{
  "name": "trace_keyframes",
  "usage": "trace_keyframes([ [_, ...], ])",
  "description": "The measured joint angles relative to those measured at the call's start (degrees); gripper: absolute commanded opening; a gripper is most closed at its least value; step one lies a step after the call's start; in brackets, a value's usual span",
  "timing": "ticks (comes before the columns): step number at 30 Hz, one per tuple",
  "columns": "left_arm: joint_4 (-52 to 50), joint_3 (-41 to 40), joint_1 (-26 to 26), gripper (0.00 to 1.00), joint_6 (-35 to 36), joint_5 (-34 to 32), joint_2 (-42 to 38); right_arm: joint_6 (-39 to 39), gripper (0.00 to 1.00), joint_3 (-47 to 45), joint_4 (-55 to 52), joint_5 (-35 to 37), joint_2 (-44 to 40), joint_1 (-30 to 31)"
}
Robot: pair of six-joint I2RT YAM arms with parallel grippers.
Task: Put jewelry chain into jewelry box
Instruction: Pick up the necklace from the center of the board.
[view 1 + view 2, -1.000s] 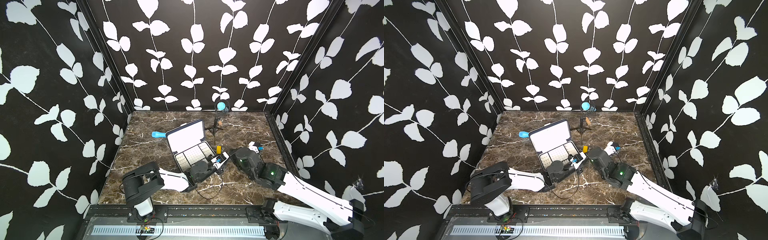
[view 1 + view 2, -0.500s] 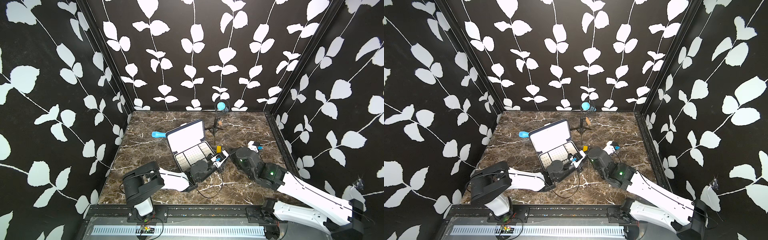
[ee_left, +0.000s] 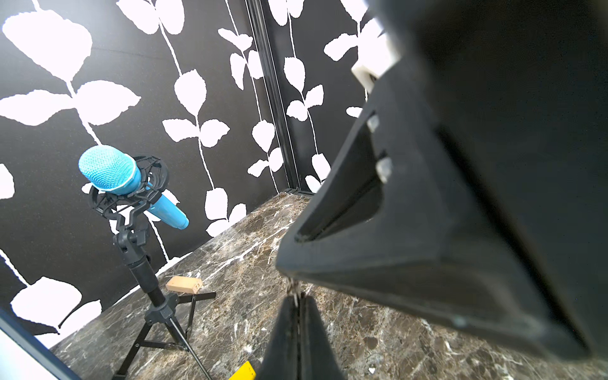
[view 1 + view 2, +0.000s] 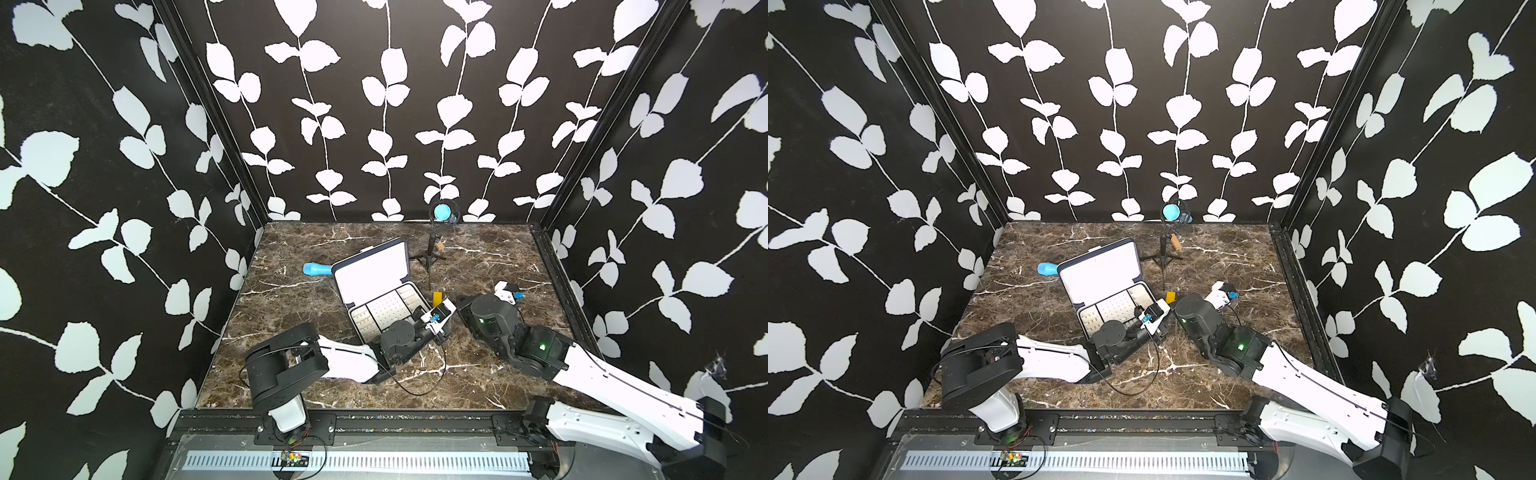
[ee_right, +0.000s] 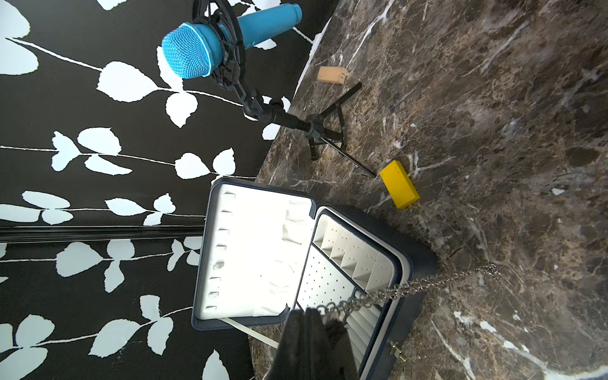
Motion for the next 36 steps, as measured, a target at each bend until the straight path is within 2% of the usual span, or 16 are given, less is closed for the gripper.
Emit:
trace_keyframes([
  [9, 0.0, 0.0, 0.0, 0.00, 0.0, -0.7, 0.0, -0.2, 0.00, -0.4, 0.6, 0.0, 0.0, 0.1],
  [10, 0.0, 0.0, 0.0, 0.00, -0.1, -0.8, 0.0, -0.4, 0.03, -0.4, 0.7, 0.0, 0.0, 0.2],
  [12, 0.0, 0.0, 0.0, 0.00, -0.1, -0.9, 0.0, -1.1, 0.26, -0.5, 1.0, -0.1, 0.0, 0.2],
  [15, -0.2, -0.1, 0.0, 0.00, -0.3, -0.8, 0.0, -2.5, 0.49, -0.5, 1.2, -0.6, 0.0, 0.5],
  [21, -2.6, -1.0, 0.0, 0.00, -1.8, -0.2, -1.6, -6.7, 0.72, -0.5, 0.5, -0.5, -0.7, 0.7],
  [24, -6.0, -1.6, 0.0, 0.00, -4.0, 0.5, -4.9, -10.6, 0.78, -0.5, -0.9, 0.6, -2.6, 0.7],
  [27, -12.7, -1.9, 0.0, 0.00, -7.5, 1.4, -10.9, -18.9, 0.82, -0.6, -1.8, 2.4, -6.7, 0.5],
  [30, -23.1, -1.0, 0.0, 0.00, -12.9, 2.0, -18.6, -32.1, 0.82, -2.0, 0.2, 4.9, -12.0, 0.2],
  [33, -37.6, 4.2, 1.6, 0.00, -20.3, 4.3, -24.9, -47.1, 0.80, -6.0, 3.6, 7.5, -16.8, -0.2],
  [36, -50.3, 10.7, 5.6, 0.00, -28.6, 8.2, -28.8, -61.8, 0.77, -8.7, 5.1, 7.4, -19.0, -1.0],
])
